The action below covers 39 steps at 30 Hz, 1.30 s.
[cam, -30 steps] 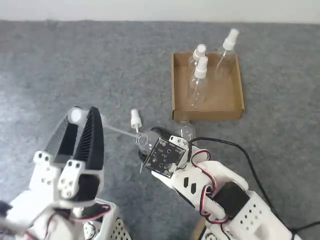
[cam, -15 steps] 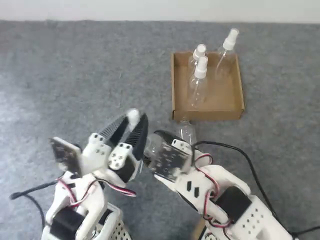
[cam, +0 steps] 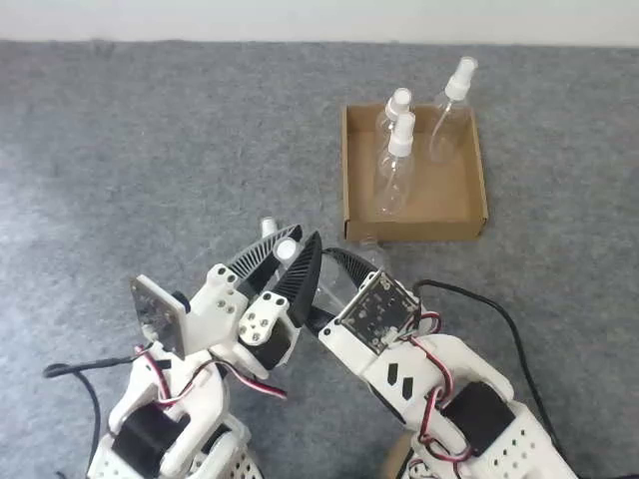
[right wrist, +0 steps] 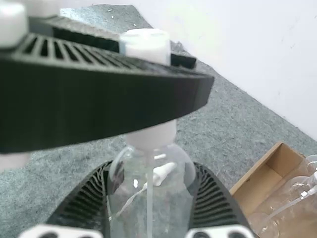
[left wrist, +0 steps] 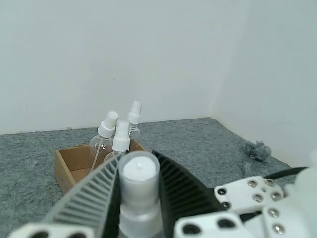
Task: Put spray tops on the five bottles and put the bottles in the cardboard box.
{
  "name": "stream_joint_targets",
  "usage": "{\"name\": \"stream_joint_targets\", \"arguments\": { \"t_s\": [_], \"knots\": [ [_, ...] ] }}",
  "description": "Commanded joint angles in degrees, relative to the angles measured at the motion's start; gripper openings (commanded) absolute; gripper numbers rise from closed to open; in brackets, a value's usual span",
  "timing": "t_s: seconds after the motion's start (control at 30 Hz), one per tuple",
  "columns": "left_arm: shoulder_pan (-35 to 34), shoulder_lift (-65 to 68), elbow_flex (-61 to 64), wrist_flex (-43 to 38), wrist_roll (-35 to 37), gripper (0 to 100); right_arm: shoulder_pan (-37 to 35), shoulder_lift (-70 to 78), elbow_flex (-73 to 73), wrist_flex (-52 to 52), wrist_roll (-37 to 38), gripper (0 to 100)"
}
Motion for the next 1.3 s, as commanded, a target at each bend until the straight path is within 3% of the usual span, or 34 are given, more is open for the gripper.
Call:
{"name": "stream_joint_targets", "arguments": {
  "t_s": [0.0, 0.27, 0.83, 1.0, 1.27],
  "knots": [
    [-1.7, 1.5, 2.3, 0.4, 0.0, 3, 0.7, -3.7, -2.7, -3.1, -1.1, 0.6],
    [-2.9, 1.4, -1.5, 4.0, 0.0, 27, 0.7, -3.6, -2.5, -3.0, -1.1, 0.6],
    [-3.6, 1.3, -11.4, 12.5, -3.8, 27, 5.7, -3.0, 2.7, -7.0, -1.1, 0.6],
    [-10.2, 1.3, -12.0, 13.3, -3.6, 27, 7.8, -3.0, 2.5, -7.3, -1.1, 0.6],
    [-22.2, 1.3, -10.1, 13.0, -3.7, 27, 17.7, 4.0, -6.6, -7.3, -1.5, 0.6]
  ]
}}
